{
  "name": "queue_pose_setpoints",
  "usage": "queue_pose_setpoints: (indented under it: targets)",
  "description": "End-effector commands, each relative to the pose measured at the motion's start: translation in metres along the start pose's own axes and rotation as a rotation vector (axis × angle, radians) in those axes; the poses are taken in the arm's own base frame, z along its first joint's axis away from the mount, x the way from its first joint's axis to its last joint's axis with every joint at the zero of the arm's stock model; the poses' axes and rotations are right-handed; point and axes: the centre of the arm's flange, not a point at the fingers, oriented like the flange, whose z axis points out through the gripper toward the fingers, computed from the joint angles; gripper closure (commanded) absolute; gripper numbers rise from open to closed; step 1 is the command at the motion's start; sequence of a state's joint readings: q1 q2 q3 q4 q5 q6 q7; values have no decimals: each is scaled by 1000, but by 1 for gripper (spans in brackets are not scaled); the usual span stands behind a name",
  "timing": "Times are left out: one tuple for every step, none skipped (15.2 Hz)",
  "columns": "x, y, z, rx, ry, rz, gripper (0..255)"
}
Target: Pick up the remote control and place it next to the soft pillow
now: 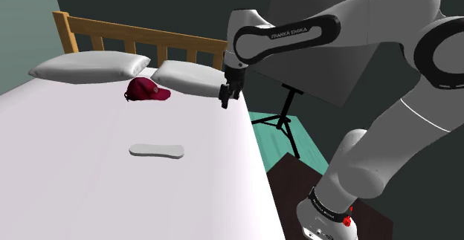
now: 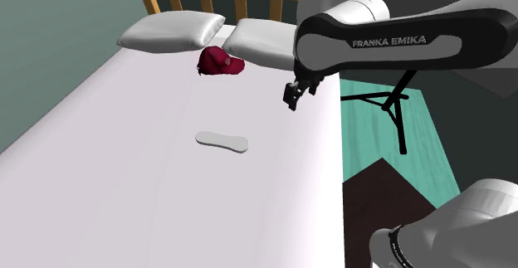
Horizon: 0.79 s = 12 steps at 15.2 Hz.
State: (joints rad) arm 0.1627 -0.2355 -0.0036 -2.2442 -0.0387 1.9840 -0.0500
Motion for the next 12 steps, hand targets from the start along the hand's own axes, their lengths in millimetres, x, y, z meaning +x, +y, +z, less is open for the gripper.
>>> queue_pose_setpoints:
  targets:
    - [19,-10,12,0,4,-45,0]
    - [28,-16,19,0,5,-66,0]
    - [37,-23,26,0,6,-88,0]
    - [45,-29,33,0,7,-110,0]
    - [54,-36,40,1,8,-132,0]
    - [62,-43,47,1,9,-153,0]
    - [71,-51,54,1,10,-175,0]
    - [79,-58,61,1,11,-197,0]
    - [87,-66,68,1,13,-219,0]
    - [95,-73,75,1,14,-241,0]
    - [103,-81,82,1,15,-262,0]
    - [110,-89,89,1,16,-284,0]
